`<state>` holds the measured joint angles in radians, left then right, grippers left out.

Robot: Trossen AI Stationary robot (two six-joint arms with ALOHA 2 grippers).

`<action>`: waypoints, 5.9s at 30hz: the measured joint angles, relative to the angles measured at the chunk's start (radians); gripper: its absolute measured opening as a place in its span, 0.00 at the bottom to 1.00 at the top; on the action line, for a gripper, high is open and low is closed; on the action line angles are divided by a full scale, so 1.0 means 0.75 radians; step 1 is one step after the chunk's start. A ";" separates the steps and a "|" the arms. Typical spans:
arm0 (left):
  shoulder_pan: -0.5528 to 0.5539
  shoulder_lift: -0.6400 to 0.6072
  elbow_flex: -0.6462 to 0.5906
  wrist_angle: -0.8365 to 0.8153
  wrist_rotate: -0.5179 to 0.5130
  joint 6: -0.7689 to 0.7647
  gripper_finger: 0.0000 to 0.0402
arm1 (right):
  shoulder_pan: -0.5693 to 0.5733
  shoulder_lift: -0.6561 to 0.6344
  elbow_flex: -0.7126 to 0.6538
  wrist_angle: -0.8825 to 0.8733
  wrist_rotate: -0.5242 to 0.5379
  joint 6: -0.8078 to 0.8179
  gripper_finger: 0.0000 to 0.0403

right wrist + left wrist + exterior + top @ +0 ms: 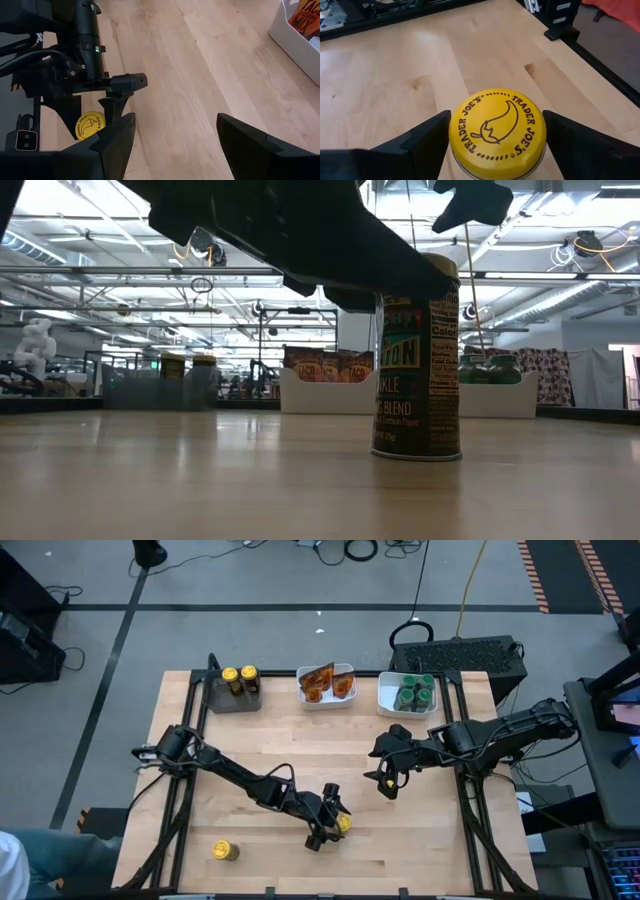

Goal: Sort spices by type
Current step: Put the right yellow seasoning bottle into the black bin, then put the yellow seasoning bottle into the black bin

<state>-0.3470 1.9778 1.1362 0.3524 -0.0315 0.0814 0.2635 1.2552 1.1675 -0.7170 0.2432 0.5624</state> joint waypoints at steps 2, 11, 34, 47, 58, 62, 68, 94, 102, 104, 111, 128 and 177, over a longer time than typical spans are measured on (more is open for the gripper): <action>0.000 0.000 0.000 -0.005 0.000 0.001 0.74 | 0.000 0.000 -0.001 0.001 0.000 0.004 0.65; 0.000 0.000 0.000 -0.005 -0.001 0.005 0.59 | 0.000 0.000 0.000 0.001 0.000 0.008 0.65; 0.188 -0.470 -0.001 -0.589 -0.185 0.086 0.60 | -0.099 0.000 -0.001 0.007 0.063 -0.243 0.65; 0.490 -1.008 -0.027 -1.080 -0.319 -0.013 0.60 | -0.300 0.000 -0.001 0.167 -0.091 -0.613 0.65; 0.731 -1.484 -0.432 -1.101 -0.584 -0.136 0.60 | -0.397 0.000 -0.001 0.295 -0.127 -0.692 0.65; 0.839 -1.561 -0.543 -1.098 -0.731 -0.168 0.60 | -0.432 0.007 -0.001 0.339 -0.125 -0.630 0.65; 1.035 -1.577 -0.677 -1.022 -0.621 -0.129 0.60 | -0.478 0.034 -0.001 0.501 -0.115 -0.485 0.65; 1.508 -1.247 -0.835 -0.506 -0.228 0.004 0.60 | -0.515 0.260 -0.001 0.816 -0.123 -0.348 0.65; 1.508 -1.099 -0.835 -0.473 -0.216 0.003 0.60 | -0.511 0.260 -0.001 0.814 -0.123 -0.347 0.65; 1.510 -1.072 -0.835 -0.460 -0.216 0.004 0.60 | -0.511 0.260 -0.001 0.813 -0.123 -0.347 0.65; 1.510 -1.013 -0.835 -0.423 -0.216 -0.013 0.61 | -0.511 0.260 -0.001 0.812 -0.123 -0.347 0.65; 1.510 -1.053 -0.833 -0.426 -0.204 -0.031 0.85 | -0.507 0.260 -0.001 0.802 -0.155 -0.337 0.65; -0.254 -1.228 -0.310 -1.405 0.189 -0.172 0.85 | -0.447 0.259 -0.001 0.790 -0.227 -0.427 0.65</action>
<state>-0.5378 1.0566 0.9037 -0.7010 0.1101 -0.0479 -0.0720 1.4498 1.1671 -0.1242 0.0728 0.2420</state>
